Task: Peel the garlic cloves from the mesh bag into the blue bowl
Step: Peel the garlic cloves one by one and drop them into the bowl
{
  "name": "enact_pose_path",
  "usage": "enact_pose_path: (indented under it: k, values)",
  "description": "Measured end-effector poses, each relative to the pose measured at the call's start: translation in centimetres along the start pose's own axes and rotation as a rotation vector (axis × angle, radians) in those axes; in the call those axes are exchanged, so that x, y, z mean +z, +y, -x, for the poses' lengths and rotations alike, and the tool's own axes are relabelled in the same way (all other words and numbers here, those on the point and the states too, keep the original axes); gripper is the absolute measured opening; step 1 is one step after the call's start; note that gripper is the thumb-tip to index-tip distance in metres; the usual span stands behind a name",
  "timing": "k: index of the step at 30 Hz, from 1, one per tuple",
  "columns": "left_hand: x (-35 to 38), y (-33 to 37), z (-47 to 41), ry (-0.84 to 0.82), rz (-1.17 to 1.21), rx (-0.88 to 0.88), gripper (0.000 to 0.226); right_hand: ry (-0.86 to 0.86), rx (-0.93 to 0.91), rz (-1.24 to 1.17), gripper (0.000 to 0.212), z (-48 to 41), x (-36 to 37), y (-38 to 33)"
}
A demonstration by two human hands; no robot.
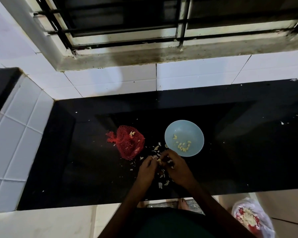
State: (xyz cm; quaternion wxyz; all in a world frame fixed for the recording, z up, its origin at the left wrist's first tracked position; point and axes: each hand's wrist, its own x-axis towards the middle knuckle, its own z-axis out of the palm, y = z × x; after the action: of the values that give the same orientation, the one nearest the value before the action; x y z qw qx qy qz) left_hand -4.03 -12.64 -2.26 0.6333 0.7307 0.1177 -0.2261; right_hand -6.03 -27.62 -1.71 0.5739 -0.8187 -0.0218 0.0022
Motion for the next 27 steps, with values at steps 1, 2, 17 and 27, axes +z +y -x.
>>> enact_pose_path:
  k: [1, 2, 17, 27]
  values:
    - [0.0, 0.4, 0.2, -0.006, 0.008, 0.006, 0.027, -0.005, 0.004, -0.009, 0.012, 0.0, 0.0, -0.1]
    - [0.1, 0.8, 0.4, -0.004, 0.007, 0.013, 0.024, -0.011, -0.003, -0.011, 0.014, -0.1, -0.1, -0.2]
    - [-0.1, 0.7, 0.4, 0.015, -0.008, 0.039, 0.038, 0.067, 0.105, 0.045, 0.024, -0.4, -0.4, 0.8]
    - [-0.6, 1.0, 0.4, -0.062, -0.086, 0.091, 0.019, 0.109, 0.005, 0.088, 0.012, -0.3, -1.3, 1.6]
